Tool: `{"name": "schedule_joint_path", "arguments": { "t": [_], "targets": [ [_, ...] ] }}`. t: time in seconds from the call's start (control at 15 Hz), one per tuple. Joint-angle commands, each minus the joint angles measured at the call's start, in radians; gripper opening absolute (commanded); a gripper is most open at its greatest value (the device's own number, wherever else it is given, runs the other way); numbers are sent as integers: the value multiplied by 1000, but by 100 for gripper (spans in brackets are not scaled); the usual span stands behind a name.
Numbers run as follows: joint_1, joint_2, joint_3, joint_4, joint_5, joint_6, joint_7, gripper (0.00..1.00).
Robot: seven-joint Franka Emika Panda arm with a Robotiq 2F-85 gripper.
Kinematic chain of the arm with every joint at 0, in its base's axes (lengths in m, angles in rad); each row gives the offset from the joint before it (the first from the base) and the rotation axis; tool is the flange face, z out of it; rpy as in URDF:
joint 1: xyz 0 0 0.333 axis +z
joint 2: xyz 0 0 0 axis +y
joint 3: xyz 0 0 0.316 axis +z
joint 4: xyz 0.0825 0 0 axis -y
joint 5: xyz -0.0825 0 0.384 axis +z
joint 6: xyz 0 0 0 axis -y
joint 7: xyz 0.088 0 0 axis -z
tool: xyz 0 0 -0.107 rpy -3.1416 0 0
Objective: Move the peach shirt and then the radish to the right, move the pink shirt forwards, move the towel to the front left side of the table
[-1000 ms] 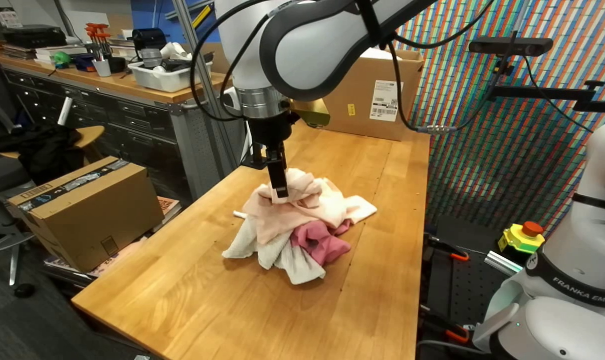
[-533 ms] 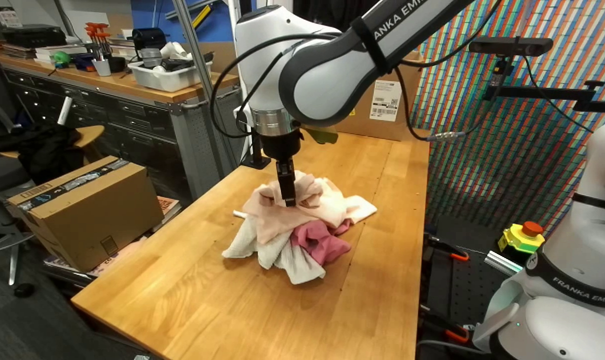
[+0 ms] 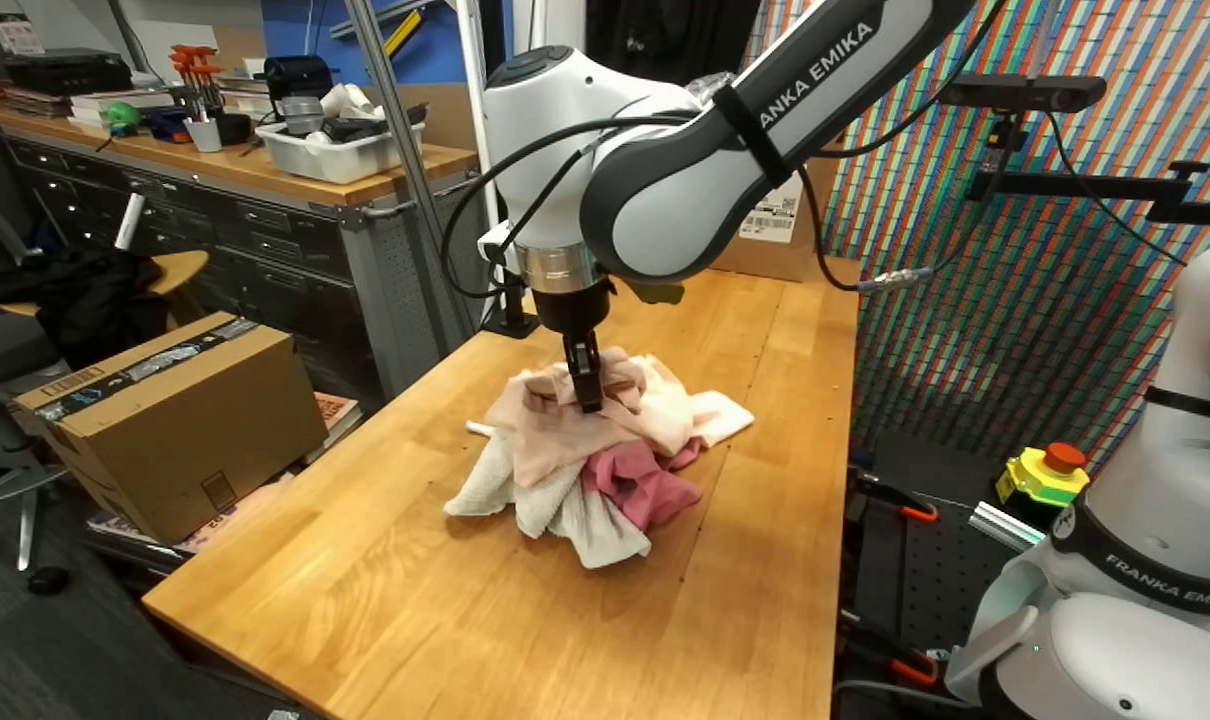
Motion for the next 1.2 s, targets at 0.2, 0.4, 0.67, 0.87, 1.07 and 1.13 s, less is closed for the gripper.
{"name": "schedule_joint_path", "arguments": {
  "t": [0.2, 0.4, 0.67, 0.87, 1.07, 1.13],
  "targets": [
    [15, -47, -7, -7, -25, -21, 32, 5],
    [19, -81, -7, -9, -36, -52, 44, 0],
    [20, -144, -8, -7, -64, -115, 76, 5],
    [17, -213, -9, -2, -136, -164, 134, 5],
    [7, -285, -6, 23, -180, -225, 181, 5],
    [3, -311, -5, 33, -193, -242, 193, 5]
  ]
}}
